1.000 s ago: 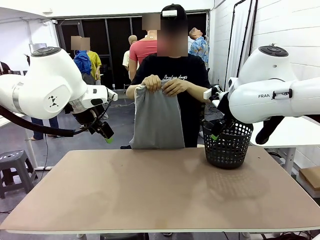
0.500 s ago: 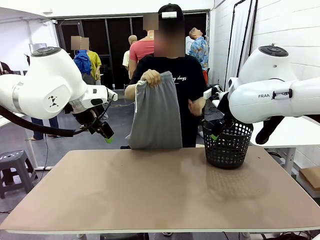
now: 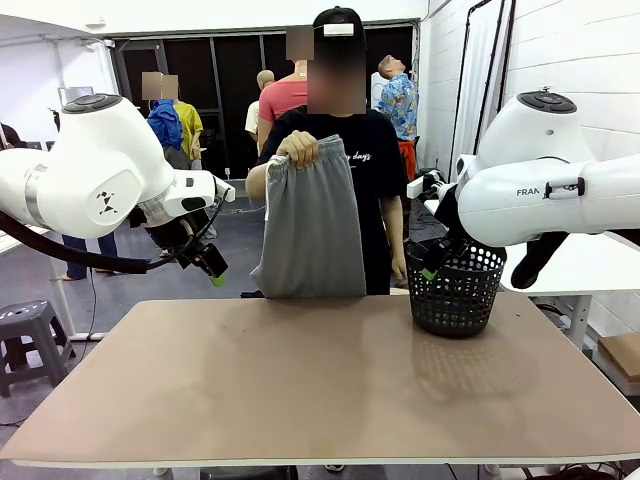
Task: Fold the training pants.
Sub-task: Grab both ends of the Training pants handed by a person.
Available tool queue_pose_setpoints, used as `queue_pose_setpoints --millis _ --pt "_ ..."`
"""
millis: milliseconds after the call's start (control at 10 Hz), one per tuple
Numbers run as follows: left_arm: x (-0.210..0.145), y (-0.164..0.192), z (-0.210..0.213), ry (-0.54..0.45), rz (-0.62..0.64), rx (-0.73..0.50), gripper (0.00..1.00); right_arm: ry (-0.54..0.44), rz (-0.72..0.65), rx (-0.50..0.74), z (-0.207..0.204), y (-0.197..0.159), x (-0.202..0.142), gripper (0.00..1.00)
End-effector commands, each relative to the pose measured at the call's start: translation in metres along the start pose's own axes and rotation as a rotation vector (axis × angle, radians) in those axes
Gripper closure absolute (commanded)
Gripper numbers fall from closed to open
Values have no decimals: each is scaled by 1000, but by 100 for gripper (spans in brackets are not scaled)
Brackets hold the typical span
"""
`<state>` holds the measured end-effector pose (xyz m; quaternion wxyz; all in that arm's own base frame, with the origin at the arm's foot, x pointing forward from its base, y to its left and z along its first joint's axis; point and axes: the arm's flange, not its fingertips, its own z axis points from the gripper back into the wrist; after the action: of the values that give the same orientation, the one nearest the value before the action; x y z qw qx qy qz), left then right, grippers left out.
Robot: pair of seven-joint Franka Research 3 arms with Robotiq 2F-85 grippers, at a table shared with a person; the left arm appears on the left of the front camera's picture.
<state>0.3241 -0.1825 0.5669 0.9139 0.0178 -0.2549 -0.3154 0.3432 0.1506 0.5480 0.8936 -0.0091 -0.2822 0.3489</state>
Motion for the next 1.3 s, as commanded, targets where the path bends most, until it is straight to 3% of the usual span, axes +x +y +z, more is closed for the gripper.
queue_pose_setpoints --millis 0,1200 --pt "0 1 0 -6 -3 0 0 -5 1 2 -2 0 1 0" --pt "0 1 0 -6 -3 0 0 -5 1 2 -2 0 1 0"
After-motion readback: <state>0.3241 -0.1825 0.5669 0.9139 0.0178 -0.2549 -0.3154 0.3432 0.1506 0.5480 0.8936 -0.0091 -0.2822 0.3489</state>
